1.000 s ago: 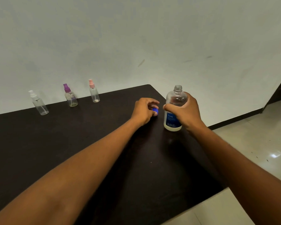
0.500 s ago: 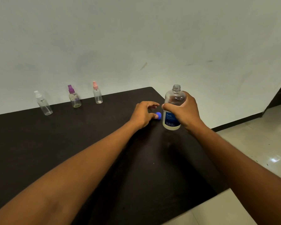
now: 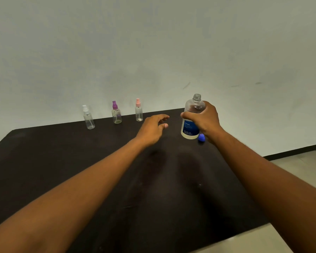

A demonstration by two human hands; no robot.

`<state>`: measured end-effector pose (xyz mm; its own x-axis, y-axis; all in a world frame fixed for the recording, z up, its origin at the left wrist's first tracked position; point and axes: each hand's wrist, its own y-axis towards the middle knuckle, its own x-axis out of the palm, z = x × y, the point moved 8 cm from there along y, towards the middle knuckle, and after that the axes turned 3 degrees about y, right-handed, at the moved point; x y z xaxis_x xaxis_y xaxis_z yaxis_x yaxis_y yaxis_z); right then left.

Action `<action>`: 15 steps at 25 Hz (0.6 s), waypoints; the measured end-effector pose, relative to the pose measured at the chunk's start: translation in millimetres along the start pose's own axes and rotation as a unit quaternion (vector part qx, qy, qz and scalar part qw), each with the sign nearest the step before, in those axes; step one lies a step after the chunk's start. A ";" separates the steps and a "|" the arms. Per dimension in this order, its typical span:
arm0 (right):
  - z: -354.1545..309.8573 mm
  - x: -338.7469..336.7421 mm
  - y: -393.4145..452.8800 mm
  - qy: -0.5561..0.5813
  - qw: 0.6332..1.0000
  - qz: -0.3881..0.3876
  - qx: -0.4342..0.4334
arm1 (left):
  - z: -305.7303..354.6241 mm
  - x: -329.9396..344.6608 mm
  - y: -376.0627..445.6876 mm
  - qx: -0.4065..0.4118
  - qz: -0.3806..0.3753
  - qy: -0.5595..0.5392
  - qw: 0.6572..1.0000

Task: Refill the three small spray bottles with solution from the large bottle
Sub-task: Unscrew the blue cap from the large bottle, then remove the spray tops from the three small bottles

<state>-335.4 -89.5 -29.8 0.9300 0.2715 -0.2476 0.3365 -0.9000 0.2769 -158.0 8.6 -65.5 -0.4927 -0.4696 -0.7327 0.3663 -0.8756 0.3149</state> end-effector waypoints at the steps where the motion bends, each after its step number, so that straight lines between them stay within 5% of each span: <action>1: 3.3 5.6 0.8 -0.002 1.000 -0.002 0.004 | -4.7 -3.5 -2.2 0.001 0.000 0.002 1.000; 15: 53.9 30.2 15.1 -0.001 0.999 -0.013 0.041 | -29.3 5.7 -4.6 0.002 0.000 -0.006 1.000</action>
<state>-310.1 -113.3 -83.1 0.9210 0.2940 -0.2555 0.3467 -0.9178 0.1937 -139.3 13.2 -88.8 -0.5024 -0.4705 -0.7254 0.3626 -0.8763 0.3172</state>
